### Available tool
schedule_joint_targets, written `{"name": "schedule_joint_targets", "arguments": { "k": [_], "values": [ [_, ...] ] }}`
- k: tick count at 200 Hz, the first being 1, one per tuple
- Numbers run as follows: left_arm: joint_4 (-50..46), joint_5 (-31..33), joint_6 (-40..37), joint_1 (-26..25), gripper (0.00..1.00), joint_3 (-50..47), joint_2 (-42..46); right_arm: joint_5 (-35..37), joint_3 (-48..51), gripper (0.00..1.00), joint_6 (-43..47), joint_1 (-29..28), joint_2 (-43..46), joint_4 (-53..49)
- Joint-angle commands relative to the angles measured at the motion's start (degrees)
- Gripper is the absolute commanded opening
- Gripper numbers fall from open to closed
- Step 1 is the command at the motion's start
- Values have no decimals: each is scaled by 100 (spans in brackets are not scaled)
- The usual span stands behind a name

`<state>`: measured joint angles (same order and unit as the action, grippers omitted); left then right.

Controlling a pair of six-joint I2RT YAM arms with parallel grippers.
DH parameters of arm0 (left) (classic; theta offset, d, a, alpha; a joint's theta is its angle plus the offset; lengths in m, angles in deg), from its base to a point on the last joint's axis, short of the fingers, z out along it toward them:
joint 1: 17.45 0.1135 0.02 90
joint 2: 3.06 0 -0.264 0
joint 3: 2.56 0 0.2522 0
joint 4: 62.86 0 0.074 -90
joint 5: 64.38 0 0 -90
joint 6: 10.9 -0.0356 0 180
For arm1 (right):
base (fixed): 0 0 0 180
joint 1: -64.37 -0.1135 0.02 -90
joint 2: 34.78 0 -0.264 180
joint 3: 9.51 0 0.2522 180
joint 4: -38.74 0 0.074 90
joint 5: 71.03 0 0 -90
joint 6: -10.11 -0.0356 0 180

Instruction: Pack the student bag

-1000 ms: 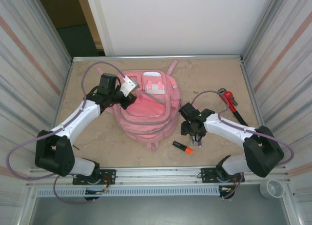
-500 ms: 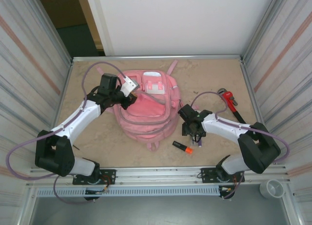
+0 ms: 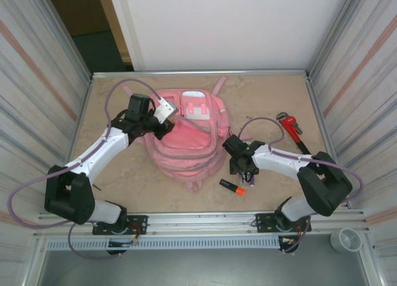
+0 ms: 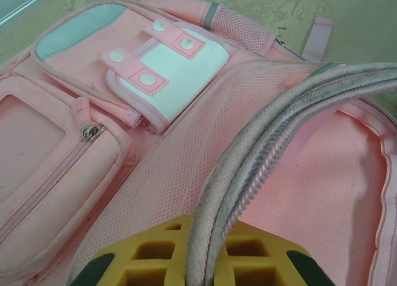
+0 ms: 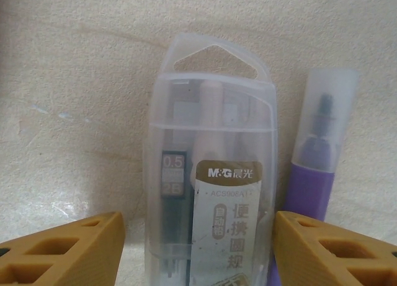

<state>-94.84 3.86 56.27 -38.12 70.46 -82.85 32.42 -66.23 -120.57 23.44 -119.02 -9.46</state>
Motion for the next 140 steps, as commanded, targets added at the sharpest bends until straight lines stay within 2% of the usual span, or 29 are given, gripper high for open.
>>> {"name": "schedule_joint_targets", "arguments": {
  "k": [1, 48, 79, 117, 125, 140],
  "values": [
    [-102, 112, -37, -52, 0, 82, 108, -51, -72, 62, -5, -28, -118, -34],
    [-138, 127, -37, -80, 0, 119, 95, -500, 110, 56, -88, -21, -244, 416],
    [-121, 66, 68, -87, 0, 119, 121, -532, 43, 42, 34, -25, -218, 532],
    [-59, -88, 230, -71, 0, 112, 170, -515, -155, 31, 726, -136, 935, 549],
    [-42, -176, 251, -62, 0, 111, 174, -781, -173, 30, 1059, -211, 1219, 755],
    [15, -388, 305, -22, 0, 103, 192, -1842, -293, 31, 1654, -290, 1484, 1257]
  ]
}}
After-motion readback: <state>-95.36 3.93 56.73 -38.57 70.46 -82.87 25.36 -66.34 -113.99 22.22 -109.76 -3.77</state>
